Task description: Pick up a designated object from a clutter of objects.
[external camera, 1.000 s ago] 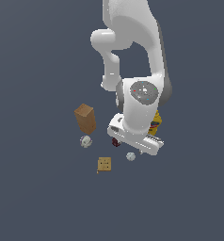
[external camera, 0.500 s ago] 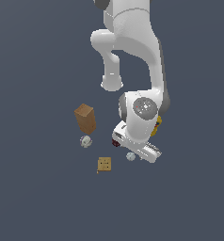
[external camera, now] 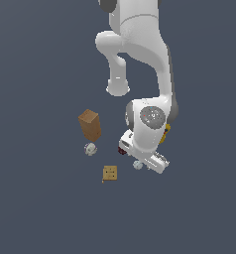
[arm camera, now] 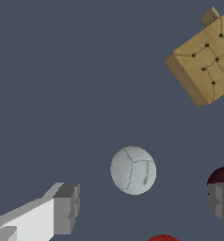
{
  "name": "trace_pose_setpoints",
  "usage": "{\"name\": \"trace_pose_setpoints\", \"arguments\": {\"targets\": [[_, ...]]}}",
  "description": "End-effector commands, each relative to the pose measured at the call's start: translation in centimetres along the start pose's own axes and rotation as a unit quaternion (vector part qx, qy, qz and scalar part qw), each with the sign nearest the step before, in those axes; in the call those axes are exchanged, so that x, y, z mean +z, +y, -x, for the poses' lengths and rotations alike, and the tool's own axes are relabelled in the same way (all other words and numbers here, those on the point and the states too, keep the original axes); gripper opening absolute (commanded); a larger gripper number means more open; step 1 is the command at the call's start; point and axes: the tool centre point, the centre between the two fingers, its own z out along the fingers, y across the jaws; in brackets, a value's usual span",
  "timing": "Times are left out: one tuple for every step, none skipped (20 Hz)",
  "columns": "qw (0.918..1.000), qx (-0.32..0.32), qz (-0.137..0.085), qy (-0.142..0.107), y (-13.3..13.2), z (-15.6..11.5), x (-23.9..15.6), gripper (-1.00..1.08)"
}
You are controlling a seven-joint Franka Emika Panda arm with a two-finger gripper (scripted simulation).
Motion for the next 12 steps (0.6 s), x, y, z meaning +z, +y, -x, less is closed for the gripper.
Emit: {"name": "trace_pose_setpoints", "arguments": {"targets": [[1.0, 0.0, 0.0, 0.0, 0.0, 0.0, 0.6, 1.0], [1.0, 0.0, 0.0, 0.0, 0.0, 0.0, 1.0, 1.0], [1.0, 0.001, 0.0, 0.0, 0.1, 0.0, 1.4, 1.0], [1.0, 0.001, 0.0, 0.0, 0.0, 0.1, 1.9, 1.0], [1.0, 0.001, 0.0, 0.0, 0.1, 0.1, 2.4, 1.0], [1.0, 0.001, 0.0, 0.0, 0.1, 0.1, 3.0, 1.0], [1.0, 0.001, 0.0, 0.0, 0.1, 0.1, 3.5, 1.0], [1.0, 0.001, 0.0, 0.0, 0.1, 0.1, 3.9, 1.0], [1.0, 0.002, 0.0, 0.0, 0.1, 0.1, 4.2, 1.0], [1.0, 0.002, 0.0, 0.0, 0.1, 0.1, 4.5, 1.0], [1.0, 0.002, 0.0, 0.0, 0.0, 0.1, 4.6, 1.0], [1.0, 0.002, 0.0, 0.0, 0.0, 0.1, 4.8, 1.0]]}}
